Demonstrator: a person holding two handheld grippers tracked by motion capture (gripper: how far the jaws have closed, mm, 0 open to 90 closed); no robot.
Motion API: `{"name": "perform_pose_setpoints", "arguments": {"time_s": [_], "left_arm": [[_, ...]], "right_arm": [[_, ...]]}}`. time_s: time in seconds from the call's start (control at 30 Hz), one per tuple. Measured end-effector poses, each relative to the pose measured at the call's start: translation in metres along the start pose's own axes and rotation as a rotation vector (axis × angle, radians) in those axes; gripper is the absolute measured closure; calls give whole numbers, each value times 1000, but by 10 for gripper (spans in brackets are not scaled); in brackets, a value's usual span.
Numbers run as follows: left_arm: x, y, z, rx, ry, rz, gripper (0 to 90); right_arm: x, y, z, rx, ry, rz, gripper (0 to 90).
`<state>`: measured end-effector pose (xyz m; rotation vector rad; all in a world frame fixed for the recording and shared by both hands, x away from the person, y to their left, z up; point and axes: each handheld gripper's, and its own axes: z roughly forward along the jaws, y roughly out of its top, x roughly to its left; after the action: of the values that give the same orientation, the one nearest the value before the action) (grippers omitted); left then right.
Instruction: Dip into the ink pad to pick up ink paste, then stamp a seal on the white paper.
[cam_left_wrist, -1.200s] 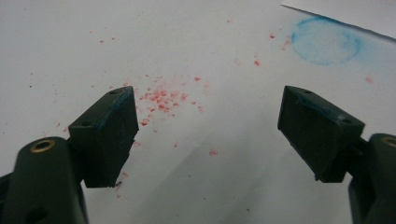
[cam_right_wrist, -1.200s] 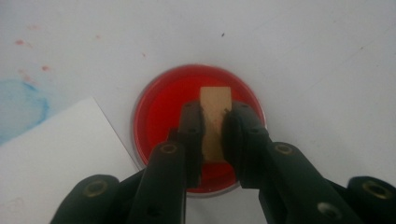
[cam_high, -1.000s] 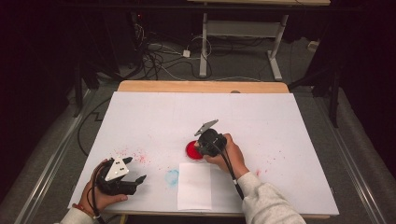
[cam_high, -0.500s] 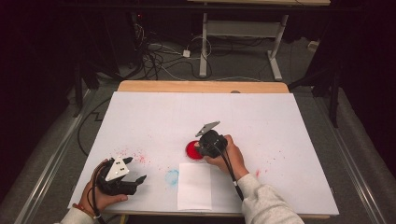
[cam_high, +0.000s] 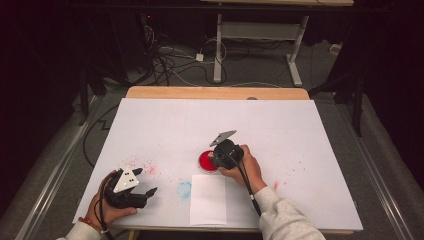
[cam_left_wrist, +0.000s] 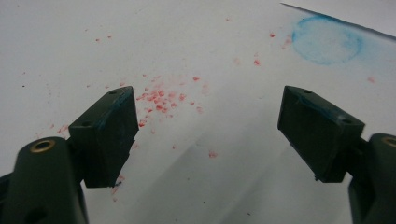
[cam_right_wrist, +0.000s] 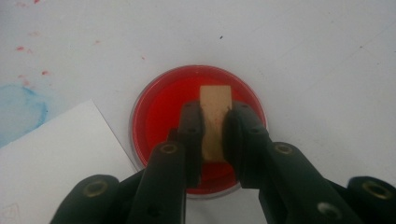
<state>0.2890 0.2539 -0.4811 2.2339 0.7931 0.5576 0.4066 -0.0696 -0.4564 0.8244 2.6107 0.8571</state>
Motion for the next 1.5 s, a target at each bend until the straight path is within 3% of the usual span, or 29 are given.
{"name": "perform_pose_setpoints", "arguments": {"time_s": [0.1, 0.43, 0.87, 1.5], "left_arm": [[0, 0, 0, -2, -1, -2, 195], [0, 0, 1, 3, -3, 0, 195], [-2, 0, 2, 17, -5, 9, 195], [-4, 0, 1, 19, -6, 23, 195]], "right_arm": [[-1, 0, -4, -34, 23, 12, 760], [1, -1, -22, -91, 19, -3, 760], [4, 0, -65, -198, 24, -43, 760], [25, -9, -104, -258, 51, -106, 759]]}}
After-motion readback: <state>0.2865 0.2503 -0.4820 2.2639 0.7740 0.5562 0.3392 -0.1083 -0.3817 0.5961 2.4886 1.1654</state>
